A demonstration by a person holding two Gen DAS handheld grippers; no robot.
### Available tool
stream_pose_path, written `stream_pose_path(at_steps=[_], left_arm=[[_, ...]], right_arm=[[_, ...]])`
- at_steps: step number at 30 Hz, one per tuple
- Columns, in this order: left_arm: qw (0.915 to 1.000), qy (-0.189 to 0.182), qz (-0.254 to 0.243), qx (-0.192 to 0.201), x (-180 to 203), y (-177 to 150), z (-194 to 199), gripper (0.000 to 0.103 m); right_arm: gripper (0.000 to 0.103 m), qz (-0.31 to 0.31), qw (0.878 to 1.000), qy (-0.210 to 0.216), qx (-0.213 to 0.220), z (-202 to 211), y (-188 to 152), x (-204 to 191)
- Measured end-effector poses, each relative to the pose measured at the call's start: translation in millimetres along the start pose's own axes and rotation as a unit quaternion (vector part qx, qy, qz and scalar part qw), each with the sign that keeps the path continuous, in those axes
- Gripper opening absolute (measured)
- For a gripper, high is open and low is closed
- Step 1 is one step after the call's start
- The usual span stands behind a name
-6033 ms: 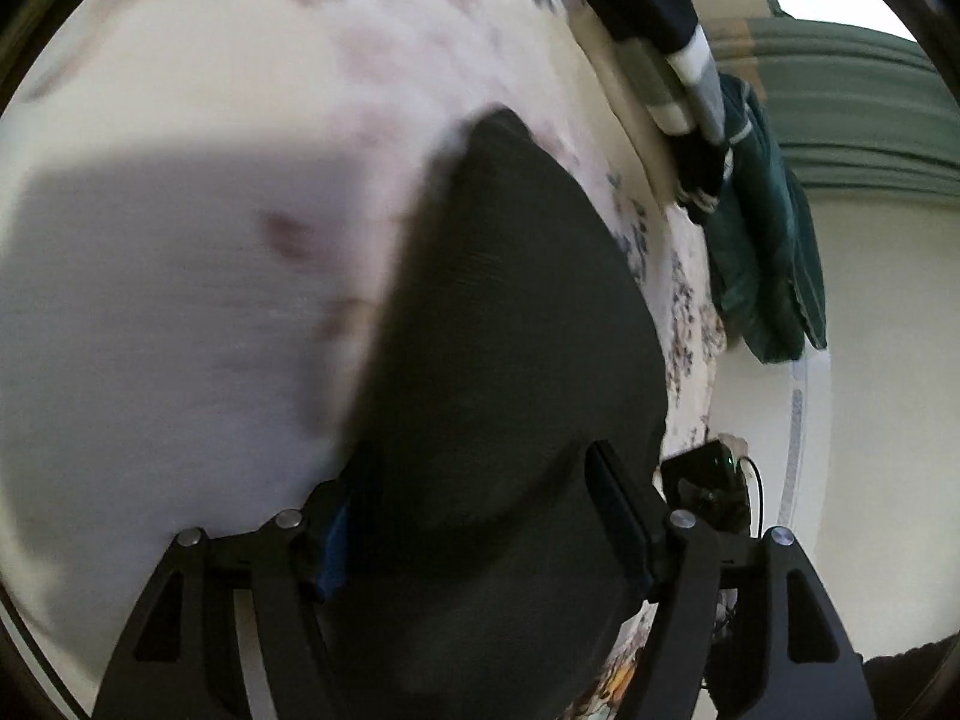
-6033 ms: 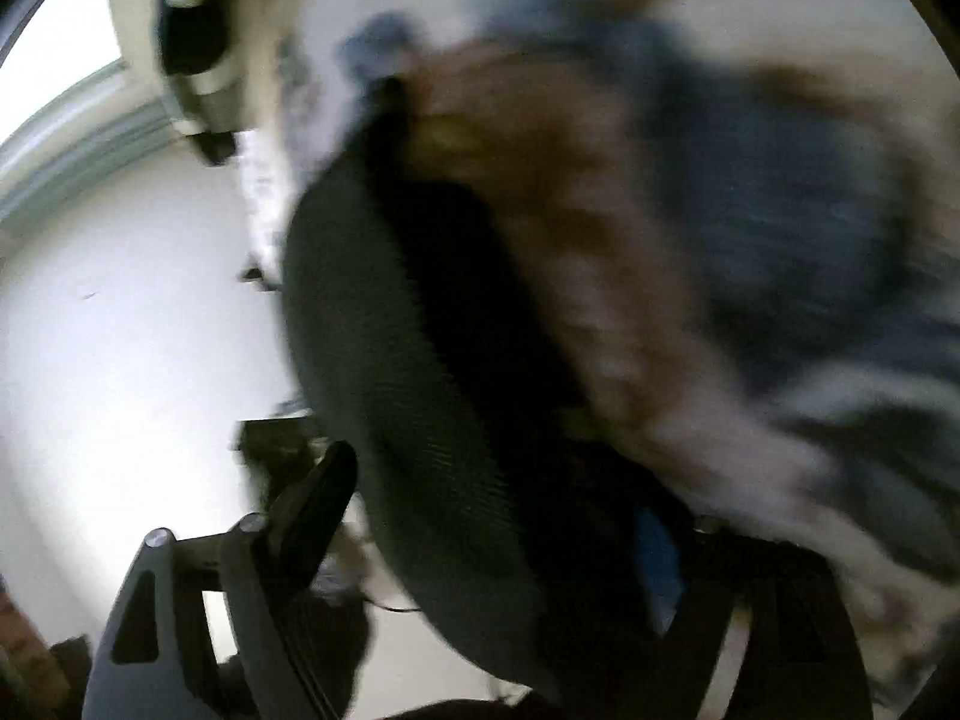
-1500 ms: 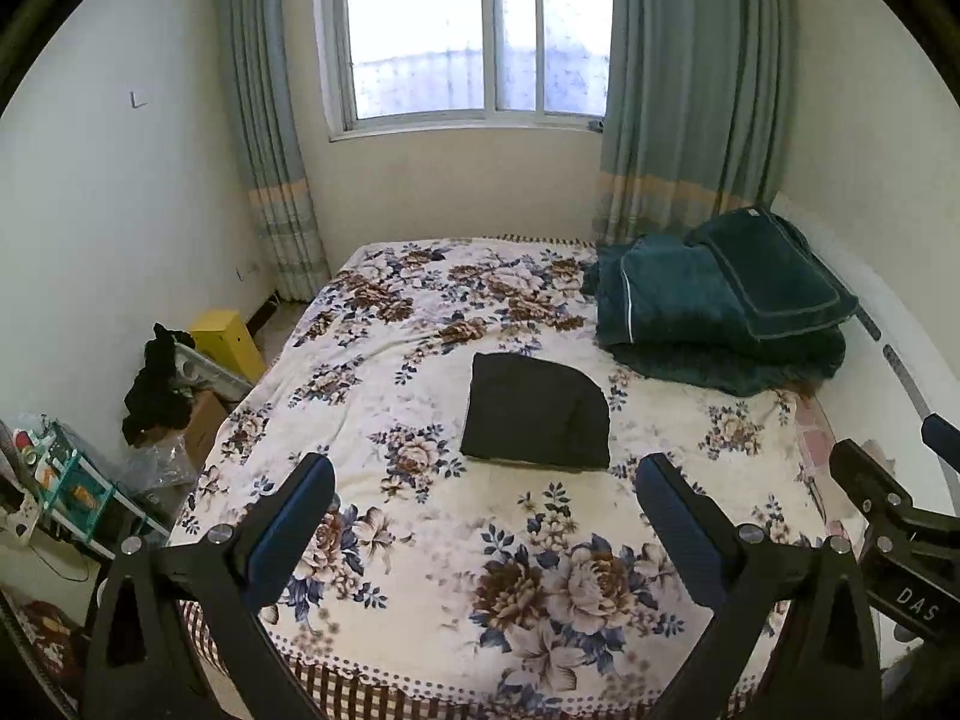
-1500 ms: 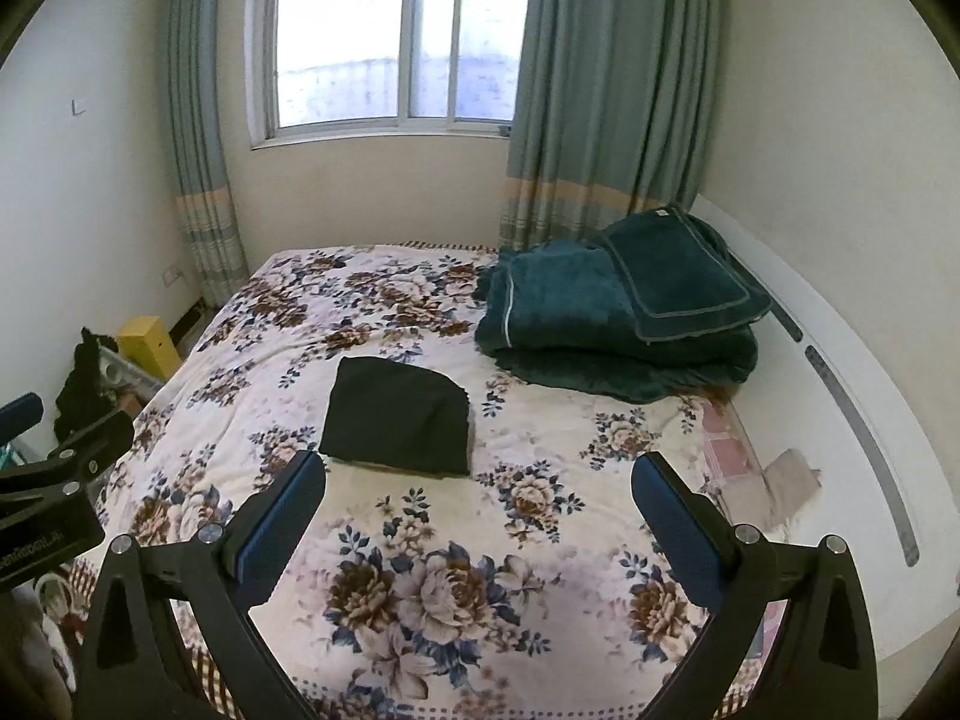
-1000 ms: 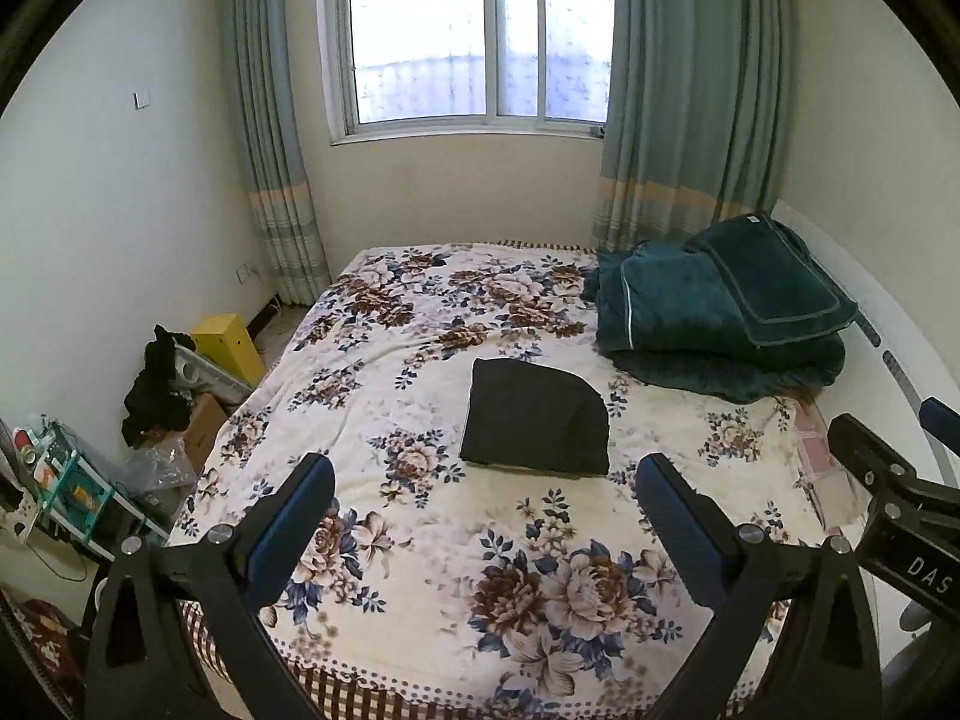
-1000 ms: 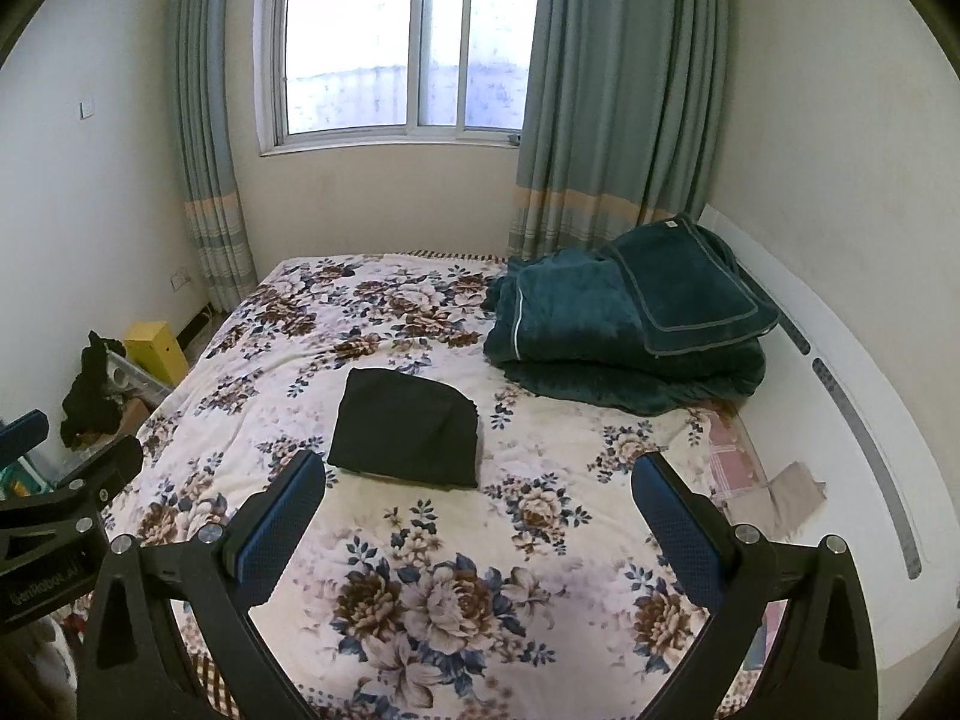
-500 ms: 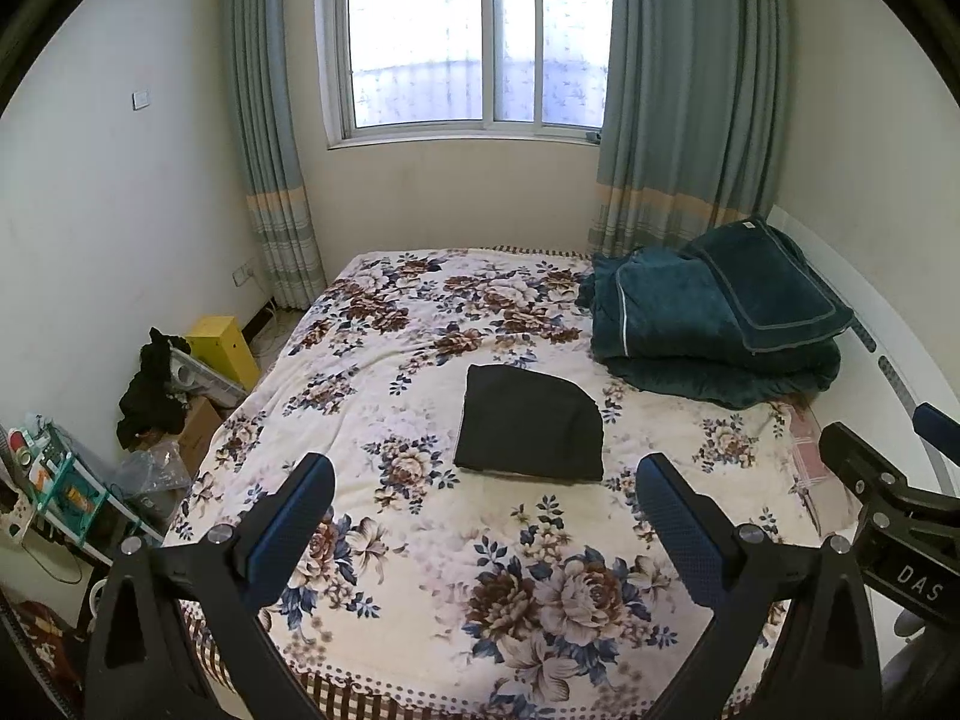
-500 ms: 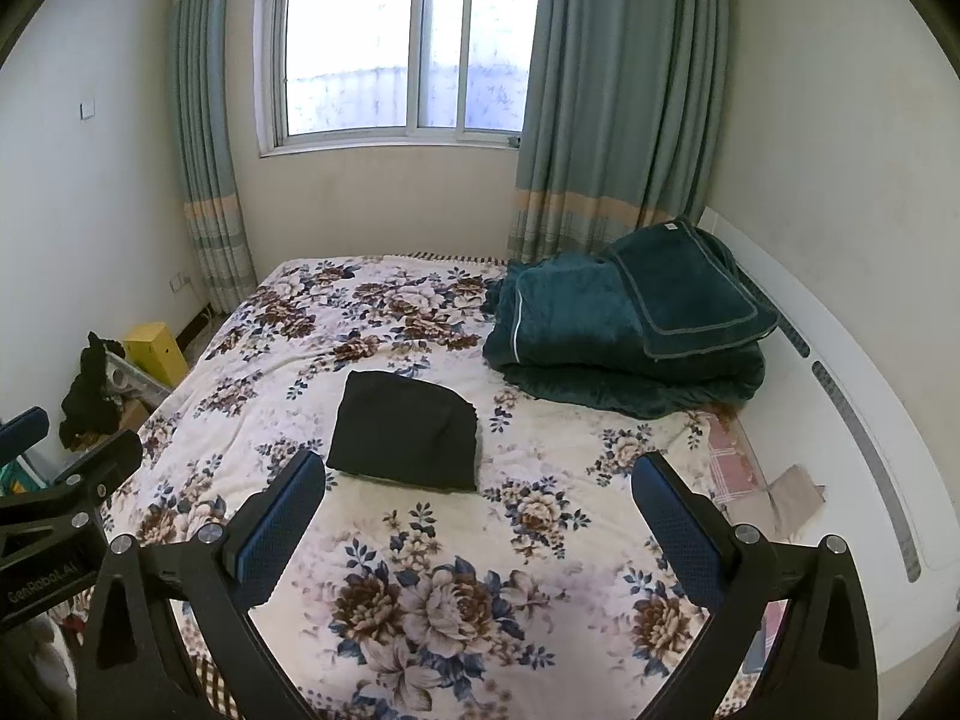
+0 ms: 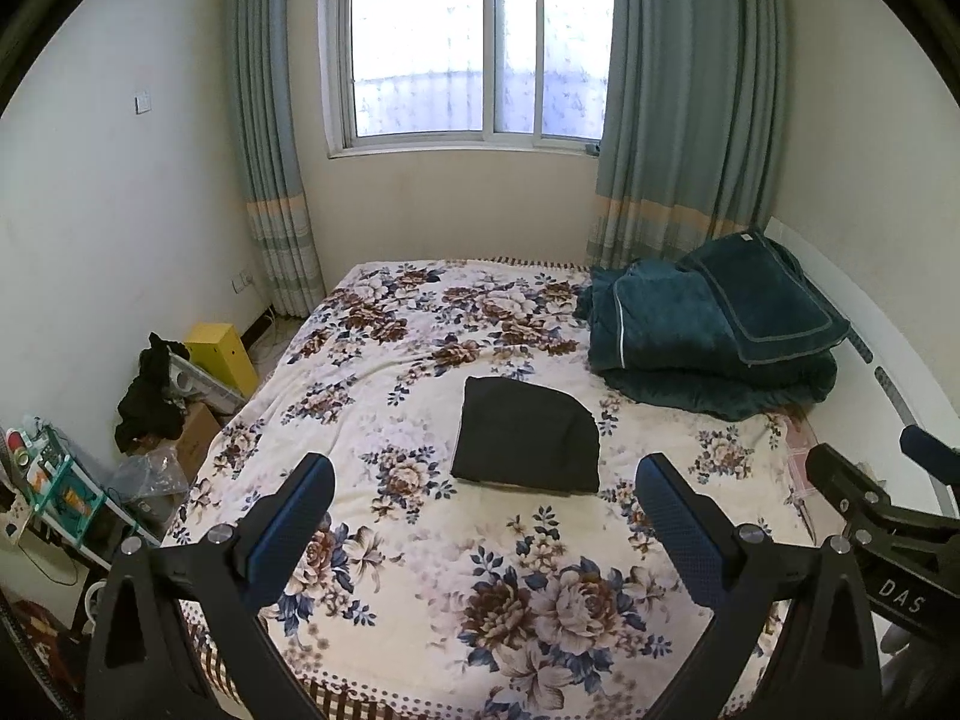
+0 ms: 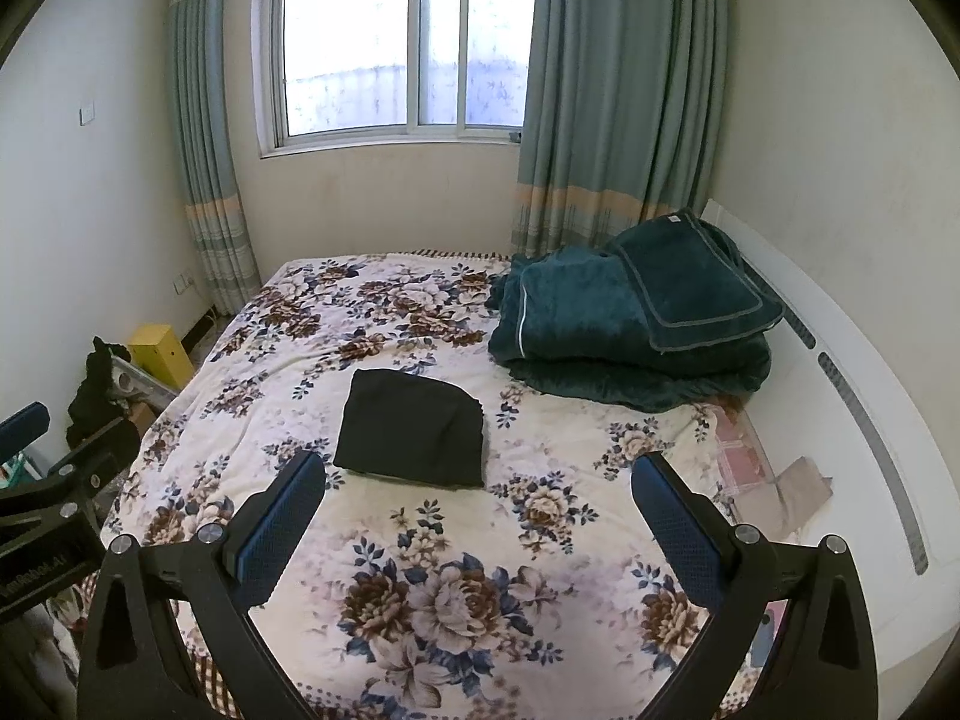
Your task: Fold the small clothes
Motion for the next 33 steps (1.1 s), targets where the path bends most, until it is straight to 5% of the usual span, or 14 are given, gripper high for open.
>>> stream_pose_path(at_steps=[33], left_arm=[[1.0000, 0.003, -0.003, 0.004, 5.3, 1.4, 2.8, 0.103]], right_arm=[[0.103, -0.008, 1.000, 0.003, -0.001, 4.3, 0.4, 5.0]])
Point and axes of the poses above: each gripper's, at about its wrist camera, not at the fingertips, and z roughly against the way its jaws point, x to its right, y to its top, the point moved 6 cm from there along -z, roughly the way its jaws point, and after that the axes turned 4 degrees about -x, right-handed, at the moved point
